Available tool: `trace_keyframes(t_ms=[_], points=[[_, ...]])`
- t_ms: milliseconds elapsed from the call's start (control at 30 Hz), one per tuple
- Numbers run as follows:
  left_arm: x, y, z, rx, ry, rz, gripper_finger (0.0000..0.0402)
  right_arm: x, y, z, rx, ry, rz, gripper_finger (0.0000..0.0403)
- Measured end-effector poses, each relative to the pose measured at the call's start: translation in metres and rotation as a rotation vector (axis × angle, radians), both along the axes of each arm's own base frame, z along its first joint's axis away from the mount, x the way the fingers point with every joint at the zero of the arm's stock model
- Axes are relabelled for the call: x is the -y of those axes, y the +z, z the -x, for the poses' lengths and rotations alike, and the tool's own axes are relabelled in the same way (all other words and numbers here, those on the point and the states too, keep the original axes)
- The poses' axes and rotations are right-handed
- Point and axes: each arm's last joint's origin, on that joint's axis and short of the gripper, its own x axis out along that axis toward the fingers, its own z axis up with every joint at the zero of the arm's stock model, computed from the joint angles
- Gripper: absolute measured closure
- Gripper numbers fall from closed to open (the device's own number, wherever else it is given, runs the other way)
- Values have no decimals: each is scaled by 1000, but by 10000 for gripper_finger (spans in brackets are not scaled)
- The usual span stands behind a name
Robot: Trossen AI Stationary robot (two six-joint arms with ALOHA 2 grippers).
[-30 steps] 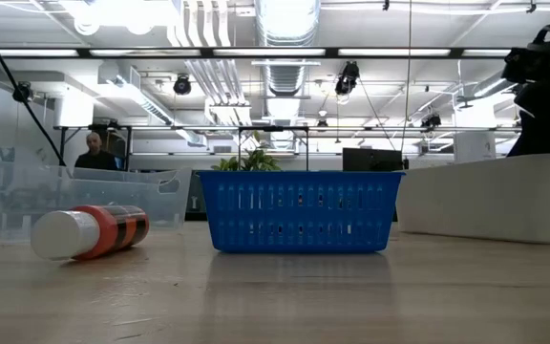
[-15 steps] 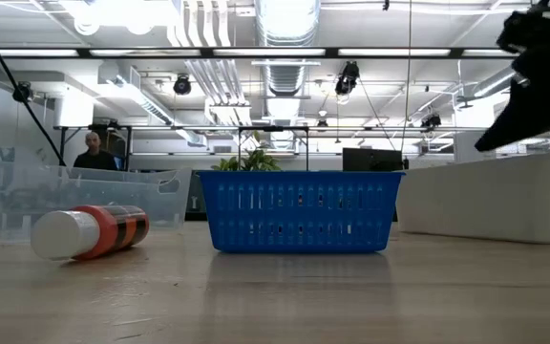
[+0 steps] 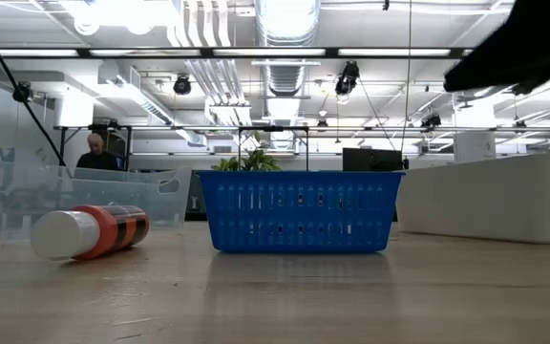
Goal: Pick & Place Paint Supplies
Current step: Put the eyelash brush in the white bin
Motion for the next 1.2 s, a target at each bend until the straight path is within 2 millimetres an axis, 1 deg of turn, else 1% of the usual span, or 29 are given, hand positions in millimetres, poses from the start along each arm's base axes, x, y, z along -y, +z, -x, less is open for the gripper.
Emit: trace_keyframes(t_ms=[167, 333, 467, 633, 767, 833, 900, 1033, 1100, 1200], points=[[0, -1, 0, -14, -1, -8, 132, -7, 4, -6, 17, 68, 37, 261], [4, -13, -6, -78, -6, -34, 132, -7, 2, -7, 11, 66, 52, 261], [12, -23, -21, -89, -8, -41, 132, -7, -1, -7, 11, 54, 72, 261], [29, -34, -49, -170, -14, -83, 132, -9, -6, -9, 0, 50, 89, 261], [52, -33, -77, -259, -70, -93, 132, -10, -8, -9, -4, 49, 91, 261], [68, -33, -90, -314, -91, -123, 132, -10, -9, -9, -4, 51, 91, 261], [86, -37, -103, -387, -114, -169, 132, -11, -9, -8, -4, 57, 91, 261], [124, -50, -125, -545, -145, -236, 132, -15, -9, -5, -8, 78, 87, 261], [142, -61, -130, -639, -154, -280, 132, -16, -9, -3, -7, 86, 87, 261], [160, -81, -134, -767, -150, -327, 133, -17, -9, -2, -4, 89, 90, 261]])
